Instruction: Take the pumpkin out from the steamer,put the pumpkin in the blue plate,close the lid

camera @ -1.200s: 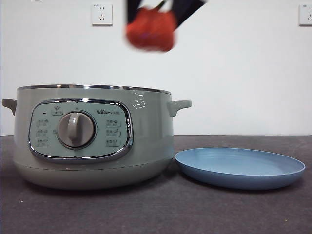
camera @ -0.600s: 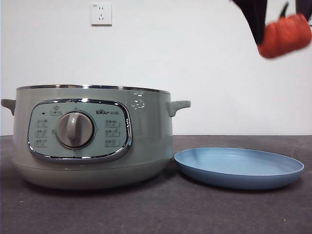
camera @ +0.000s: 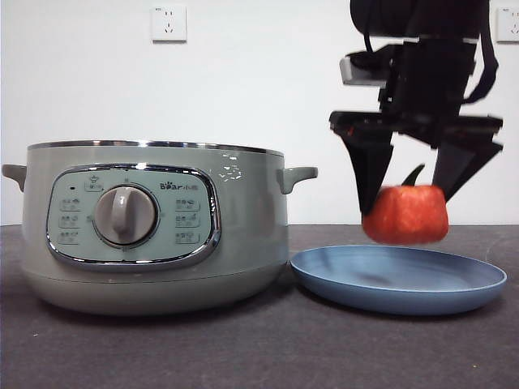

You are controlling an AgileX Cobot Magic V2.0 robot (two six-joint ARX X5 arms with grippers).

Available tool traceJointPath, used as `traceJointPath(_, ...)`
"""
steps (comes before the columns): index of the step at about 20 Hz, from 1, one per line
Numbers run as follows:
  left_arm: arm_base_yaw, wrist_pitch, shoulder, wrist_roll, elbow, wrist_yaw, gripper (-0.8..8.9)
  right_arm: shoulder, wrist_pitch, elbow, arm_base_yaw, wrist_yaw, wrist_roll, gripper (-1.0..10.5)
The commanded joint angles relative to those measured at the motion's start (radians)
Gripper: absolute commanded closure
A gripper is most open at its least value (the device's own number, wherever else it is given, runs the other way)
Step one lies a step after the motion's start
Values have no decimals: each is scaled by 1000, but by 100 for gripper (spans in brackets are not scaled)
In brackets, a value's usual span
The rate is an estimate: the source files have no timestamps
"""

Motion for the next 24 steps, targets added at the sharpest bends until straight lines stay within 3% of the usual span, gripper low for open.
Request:
traceJointPath(1, 0, 59, -6, 12, 16, -5, 822, 14, 52, -42, 1, -5, -15, 945)
traceJointPath(9, 0, 66, 32, 12, 16, 21, 822, 109, 71, -48, 1, -31, -38, 934)
traceJointPath(18, 0, 65, 34, 11, 16, 43, 822, 115, 59, -48, 1, -31, -36, 392)
traceJointPath(24, 0, 65, 34, 11, 16, 44, 822, 95, 50, -47, 1, -31, -35, 375)
